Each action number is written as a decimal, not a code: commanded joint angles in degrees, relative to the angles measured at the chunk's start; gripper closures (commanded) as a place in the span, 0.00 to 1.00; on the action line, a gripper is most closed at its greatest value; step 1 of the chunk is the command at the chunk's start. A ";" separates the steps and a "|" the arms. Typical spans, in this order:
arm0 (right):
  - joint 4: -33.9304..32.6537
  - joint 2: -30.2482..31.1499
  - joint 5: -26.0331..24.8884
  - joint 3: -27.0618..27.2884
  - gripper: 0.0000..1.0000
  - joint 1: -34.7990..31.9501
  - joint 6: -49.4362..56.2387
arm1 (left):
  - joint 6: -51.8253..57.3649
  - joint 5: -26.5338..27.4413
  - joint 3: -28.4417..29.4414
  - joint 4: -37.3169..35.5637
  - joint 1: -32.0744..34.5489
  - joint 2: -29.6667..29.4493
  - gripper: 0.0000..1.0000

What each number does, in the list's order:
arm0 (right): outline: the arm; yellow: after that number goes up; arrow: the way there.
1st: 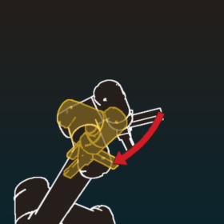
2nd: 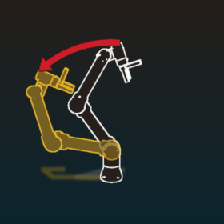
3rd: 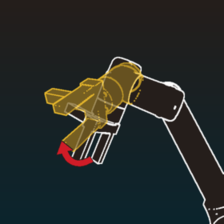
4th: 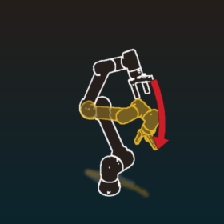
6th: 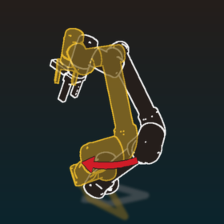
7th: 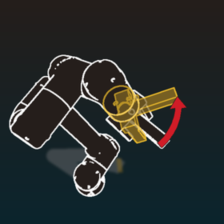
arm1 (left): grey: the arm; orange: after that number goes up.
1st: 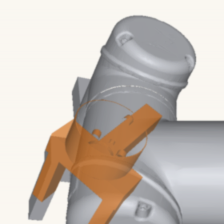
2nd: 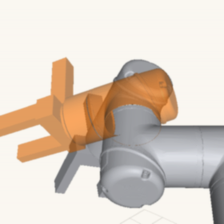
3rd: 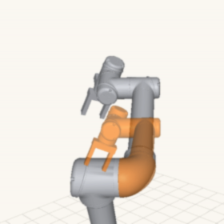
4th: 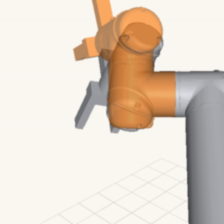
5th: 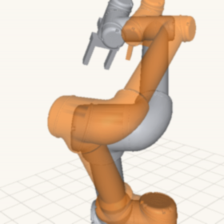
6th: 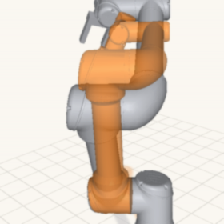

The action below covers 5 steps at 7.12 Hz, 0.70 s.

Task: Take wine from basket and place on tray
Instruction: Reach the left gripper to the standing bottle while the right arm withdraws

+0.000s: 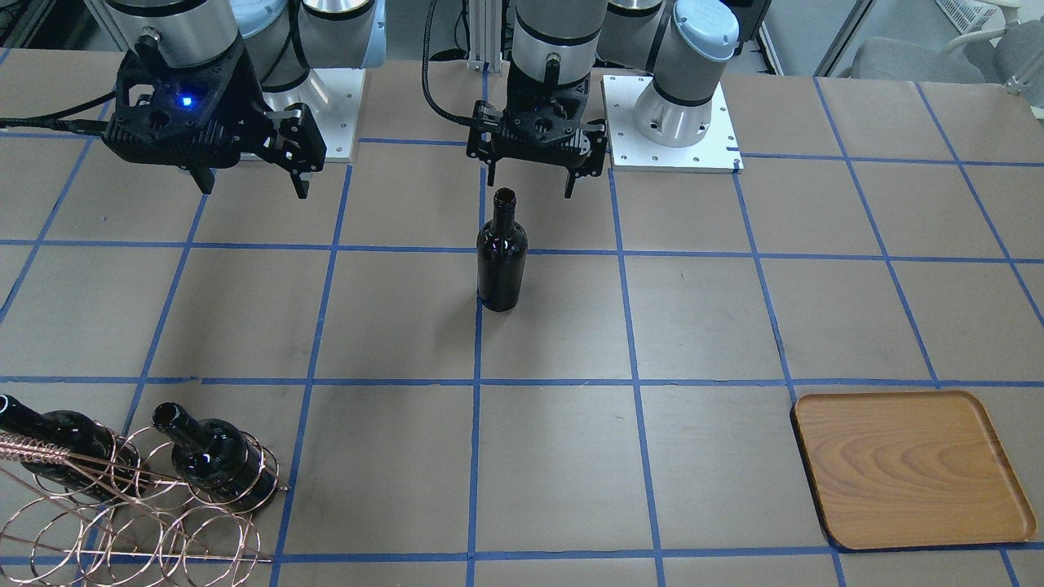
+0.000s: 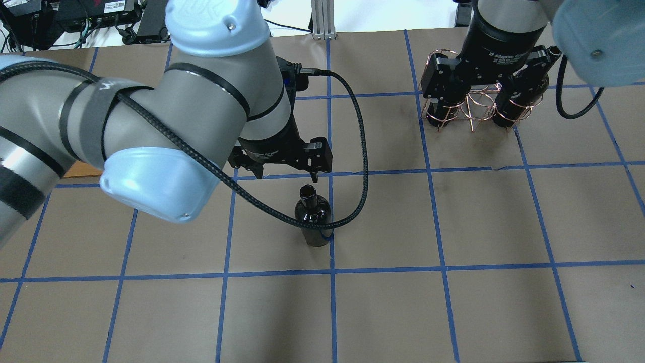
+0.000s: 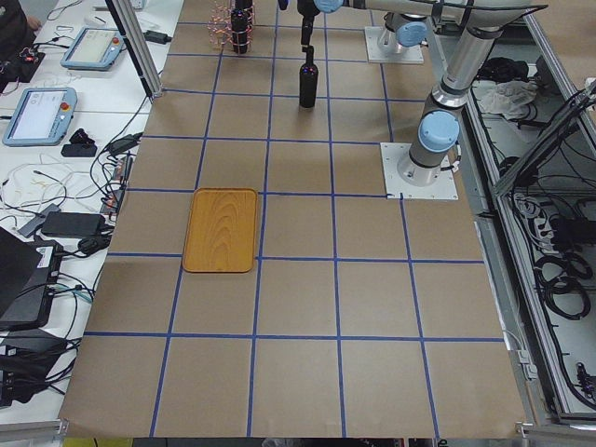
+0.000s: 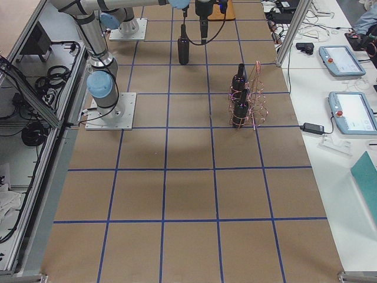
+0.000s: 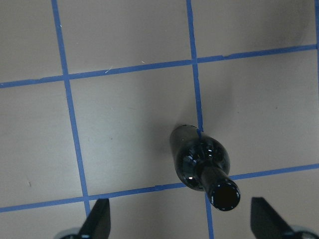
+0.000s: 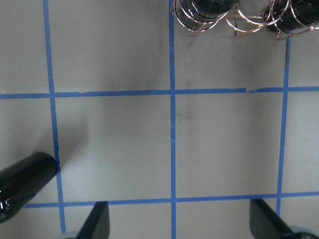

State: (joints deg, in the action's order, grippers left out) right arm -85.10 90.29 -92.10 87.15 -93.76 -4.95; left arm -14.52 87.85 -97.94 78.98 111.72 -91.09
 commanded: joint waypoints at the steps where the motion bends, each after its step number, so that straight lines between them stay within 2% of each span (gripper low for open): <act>1: 4.60 3.90 -0.61 1.10 0.00 -0.11 -1.55 | -0.24 0.04 -2.60 -3.92 1.91 -2.24 0.03; 2: 2.68 5.41 -1.93 1.53 0.00 -0.02 -2.51 | -0.16 0.04 -2.61 -4.35 2.09 -3.04 0.06; 3: -2.04 4.73 -0.55 1.45 0.00 -0.02 -2.60 | -0.07 0.04 -2.70 -4.71 2.09 -3.83 0.21; 4: -4.17 2.11 0.69 1.97 0.00 0.42 -2.43 | -0.07 0.04 -2.70 -4.62 2.18 -4.27 0.24; 5: -13.59 -3.83 0.52 0.58 0.00 0.77 -2.08 | 0.02 0.12 -2.70 -4.54 2.18 -4.27 0.25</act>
State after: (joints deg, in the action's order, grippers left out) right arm -90.01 91.98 -91.96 88.62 -93.42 -7.31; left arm -14.58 87.91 -100.60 74.43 113.85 -95.07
